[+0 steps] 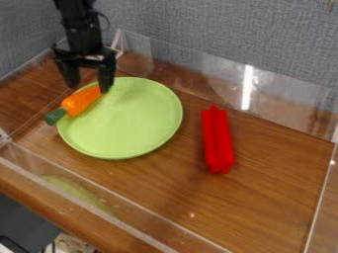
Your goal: Move the carrot from the green plate to the table
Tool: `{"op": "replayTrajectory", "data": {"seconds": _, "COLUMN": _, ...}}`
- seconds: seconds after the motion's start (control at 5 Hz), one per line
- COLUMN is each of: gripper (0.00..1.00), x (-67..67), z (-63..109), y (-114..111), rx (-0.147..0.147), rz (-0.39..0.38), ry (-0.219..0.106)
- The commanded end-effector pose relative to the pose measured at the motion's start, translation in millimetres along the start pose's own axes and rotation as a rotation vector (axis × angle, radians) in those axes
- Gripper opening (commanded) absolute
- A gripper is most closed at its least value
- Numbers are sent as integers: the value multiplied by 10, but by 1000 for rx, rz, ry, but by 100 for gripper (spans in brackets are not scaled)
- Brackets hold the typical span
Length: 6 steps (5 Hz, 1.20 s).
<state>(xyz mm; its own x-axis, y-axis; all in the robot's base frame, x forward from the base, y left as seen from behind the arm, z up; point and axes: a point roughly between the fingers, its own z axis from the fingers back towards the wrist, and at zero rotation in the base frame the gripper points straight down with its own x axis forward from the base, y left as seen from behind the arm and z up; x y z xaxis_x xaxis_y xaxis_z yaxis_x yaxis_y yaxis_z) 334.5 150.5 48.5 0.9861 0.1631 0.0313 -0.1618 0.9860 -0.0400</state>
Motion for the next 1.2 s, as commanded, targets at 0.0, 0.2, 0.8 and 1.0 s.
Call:
{"op": "replayTrajectory", "data": {"seconds": 0.0, "gripper": 100, "x": 161, "z": 202, "y": -26, "rx": 20, "rz": -84, "ry": -69}}
{"op": "replayTrajectory", "data": {"seconds": 0.2, "gripper": 0, "x": 155, "z": 111, "y": -21, "rx": 21, "rz": -122, "ry": -59}}
{"op": "replayTrajectory", "data": {"seconds": 0.8, "gripper": 0, "x": 184, "z": 552, "y": -14, "rx": 98, "rz": -77, "ry": -118}}
{"op": "replayTrajectory", "data": {"seconds": 1.0, "gripper": 100, "x": 97, "z": 581, "y": -195, "rx": 114, "rz": -169, "ry": -127}}
